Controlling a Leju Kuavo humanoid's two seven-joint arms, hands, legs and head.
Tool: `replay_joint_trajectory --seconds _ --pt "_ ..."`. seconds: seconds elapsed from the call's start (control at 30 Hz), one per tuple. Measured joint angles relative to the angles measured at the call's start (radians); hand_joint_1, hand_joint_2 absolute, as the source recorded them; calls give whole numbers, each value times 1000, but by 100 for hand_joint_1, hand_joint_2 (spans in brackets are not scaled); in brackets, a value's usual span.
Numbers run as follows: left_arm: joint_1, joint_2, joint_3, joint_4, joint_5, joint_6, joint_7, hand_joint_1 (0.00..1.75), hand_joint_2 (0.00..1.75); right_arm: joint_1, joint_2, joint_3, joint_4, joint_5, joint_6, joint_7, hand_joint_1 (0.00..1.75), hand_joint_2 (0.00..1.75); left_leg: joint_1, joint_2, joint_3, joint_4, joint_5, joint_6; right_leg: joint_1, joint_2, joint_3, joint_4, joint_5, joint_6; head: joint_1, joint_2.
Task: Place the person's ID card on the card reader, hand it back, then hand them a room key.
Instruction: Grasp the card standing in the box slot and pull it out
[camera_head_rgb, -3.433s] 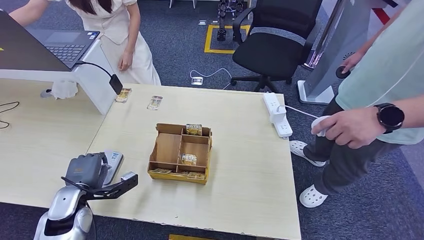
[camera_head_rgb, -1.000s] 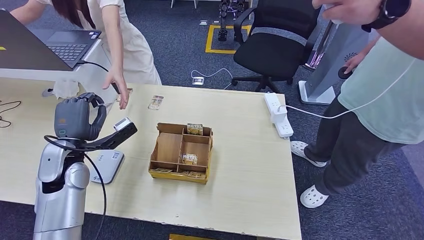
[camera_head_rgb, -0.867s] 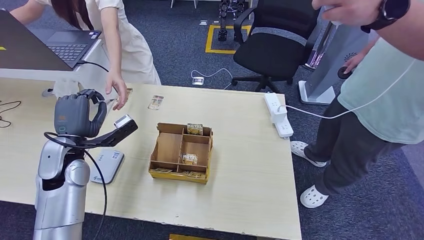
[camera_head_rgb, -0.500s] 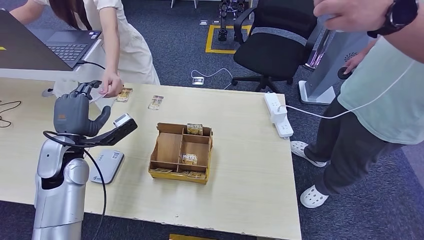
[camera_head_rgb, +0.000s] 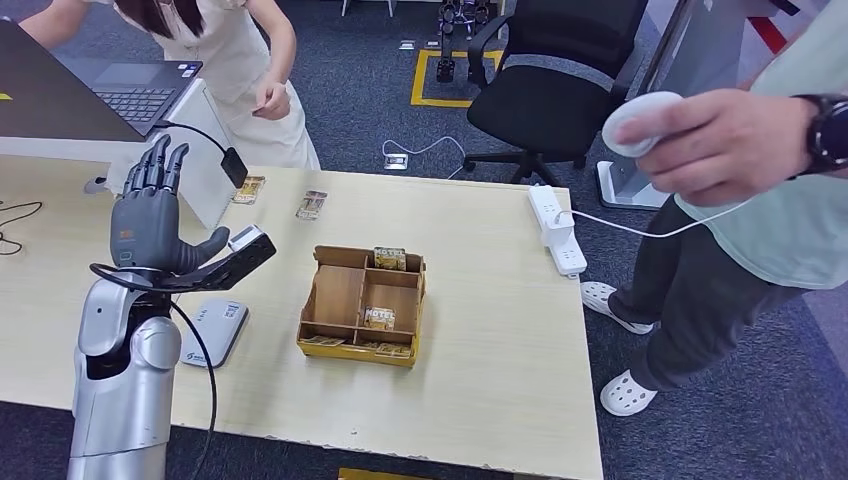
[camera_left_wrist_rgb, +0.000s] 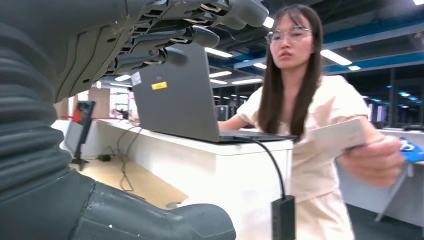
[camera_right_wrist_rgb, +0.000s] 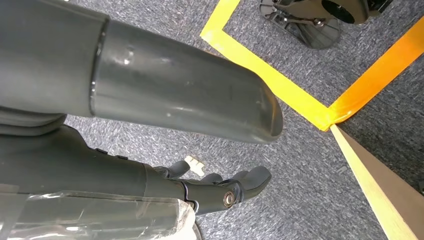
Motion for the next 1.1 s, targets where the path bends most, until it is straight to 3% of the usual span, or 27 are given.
replay_joint_trajectory --seconds 0.17,0.3,0.63,1.1 --pt "10 -3 18 1 -117 -15 113 0 175 0 0 0 -3 -11 3 9 0 0 0 0 0 0 0 0 0 0 0 0 0 0 0 0" --pt "37 2 95 6 -200 13 173 0 175 2 0 -1 -9 -49 6 26 0 0 0 1 0 0 0 0 0 1 -1 0 0 0 0 0" --pt "138 11 350 9 -252 45 164 0 175 5 0 -6 -28 -101 12 54 0 0 0 2 -2 -1 0 0 0 2 -3 0 0 0 0 0" --pt "279 7 522 -17 -260 -8 150 0 175 15 1 -28 -80 -168 13 100 0 0 0 3 -3 -1 -1 -1 0 3 -5 0 0 0 0 0"
